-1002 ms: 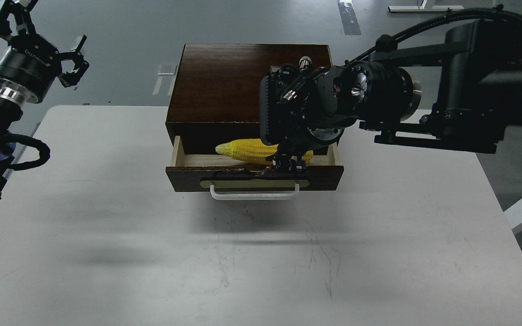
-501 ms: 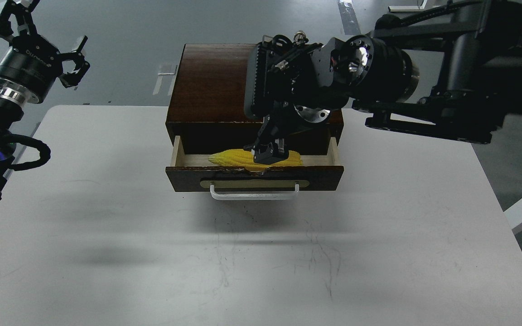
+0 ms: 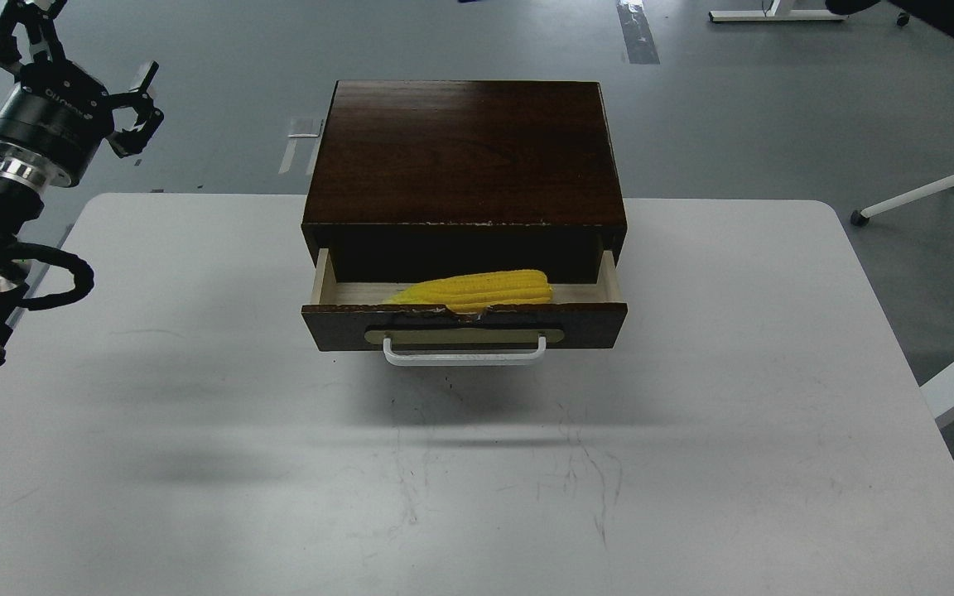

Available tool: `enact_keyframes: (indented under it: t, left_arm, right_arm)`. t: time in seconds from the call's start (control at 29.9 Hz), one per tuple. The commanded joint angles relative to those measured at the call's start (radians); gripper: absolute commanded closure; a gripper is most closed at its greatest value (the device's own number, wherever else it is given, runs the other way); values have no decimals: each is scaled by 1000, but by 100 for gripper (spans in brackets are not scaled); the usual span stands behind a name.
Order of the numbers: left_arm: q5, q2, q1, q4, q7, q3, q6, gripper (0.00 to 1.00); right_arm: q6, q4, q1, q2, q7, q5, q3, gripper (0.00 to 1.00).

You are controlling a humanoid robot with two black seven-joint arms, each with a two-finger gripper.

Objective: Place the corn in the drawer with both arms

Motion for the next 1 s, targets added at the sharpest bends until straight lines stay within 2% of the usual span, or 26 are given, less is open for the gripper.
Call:
enact_keyframes:
  t: [0.0,0.17,0.5,0.8,0.97]
  left_arm:
    - [0,-16,-2,7,0,-1,0,2]
    - [0,-39,-10,18,-2,-5,0,2]
    - [0,-105,-45,62,11,-4,0,2]
    - [-4,-159,-59,107,12,-8,0,2]
    - [-12,-200,-59,162,12,-24,0,2]
  right_arm:
    - [0,-57,-45,-99,1,283,3,0]
    - [0,-161,-120,-164,2,587,15,0]
    - [0,-454,-417,-153,4,1350,57,0]
    - [0,-524,-595,-124,-4,1668,172,0]
    - [0,-557,-719,-44,-4,1818,245,0]
